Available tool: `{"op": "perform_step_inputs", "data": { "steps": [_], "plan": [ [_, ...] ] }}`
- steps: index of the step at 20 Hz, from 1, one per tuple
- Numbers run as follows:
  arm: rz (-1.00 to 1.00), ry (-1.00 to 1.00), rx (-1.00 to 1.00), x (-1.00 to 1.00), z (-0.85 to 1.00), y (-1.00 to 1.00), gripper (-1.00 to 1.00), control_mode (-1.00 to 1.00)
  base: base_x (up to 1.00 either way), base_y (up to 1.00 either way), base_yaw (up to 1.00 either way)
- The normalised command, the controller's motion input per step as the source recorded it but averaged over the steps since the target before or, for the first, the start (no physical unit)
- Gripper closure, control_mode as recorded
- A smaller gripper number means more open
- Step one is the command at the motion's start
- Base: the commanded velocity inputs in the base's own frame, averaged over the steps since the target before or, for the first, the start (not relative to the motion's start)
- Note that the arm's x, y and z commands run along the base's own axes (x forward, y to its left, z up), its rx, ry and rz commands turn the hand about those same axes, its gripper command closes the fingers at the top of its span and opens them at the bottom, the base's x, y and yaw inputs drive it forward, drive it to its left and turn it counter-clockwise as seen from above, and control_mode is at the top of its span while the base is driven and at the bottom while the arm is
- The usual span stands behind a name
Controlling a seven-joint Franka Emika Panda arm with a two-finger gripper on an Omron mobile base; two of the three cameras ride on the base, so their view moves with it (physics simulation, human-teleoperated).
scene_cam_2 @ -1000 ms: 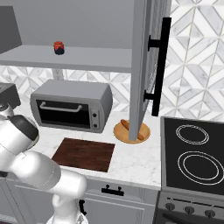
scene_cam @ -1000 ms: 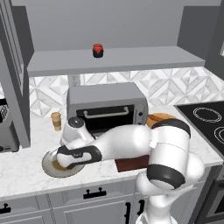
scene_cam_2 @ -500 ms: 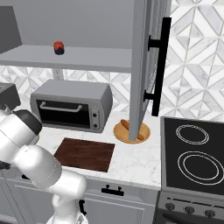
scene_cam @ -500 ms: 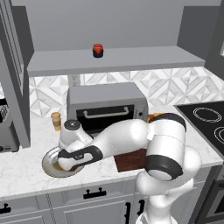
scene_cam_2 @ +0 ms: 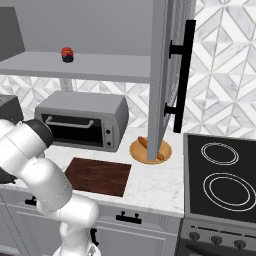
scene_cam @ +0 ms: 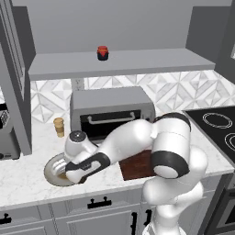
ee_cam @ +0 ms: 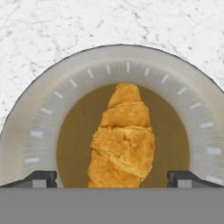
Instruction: From the different types of pastries on the counter, select a croissant and place it on the cutting board. Then retrieve a jar of jam from the cabinet and place it alongside the croissant on the cutting board.
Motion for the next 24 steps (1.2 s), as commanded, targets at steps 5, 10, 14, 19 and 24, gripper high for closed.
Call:
{"op": "perform_step_inputs", "data": {
  "steps": [5, 10, 14, 19, 24],
  "plan": [
    [0.00, 0.00, 0.00, 0.00, -0.13, 0.00, -1.00, -1.00, 0.00, 0.00, 0.00],
    [0.00, 0.00, 0.00, 0.02, -0.28, 0.00, -1.00, -1.00, 0.00, 0.00, 0.00],
    [0.00, 0.00, 0.00, 0.19, -0.13, 0.00, -1.00, -1.00, 0.00, 0.00, 0.00],
    [0.00, 0.01, 0.00, 0.14, -0.09, 0.01, 1.00, -1.00, 0.00, 0.00, 0.00],
    [0.00, 0.00, 0.00, 0.01, 0.03, 0.00, 1.00, -1.00, 0.00, 0.00, 0.00]
  ]
}}
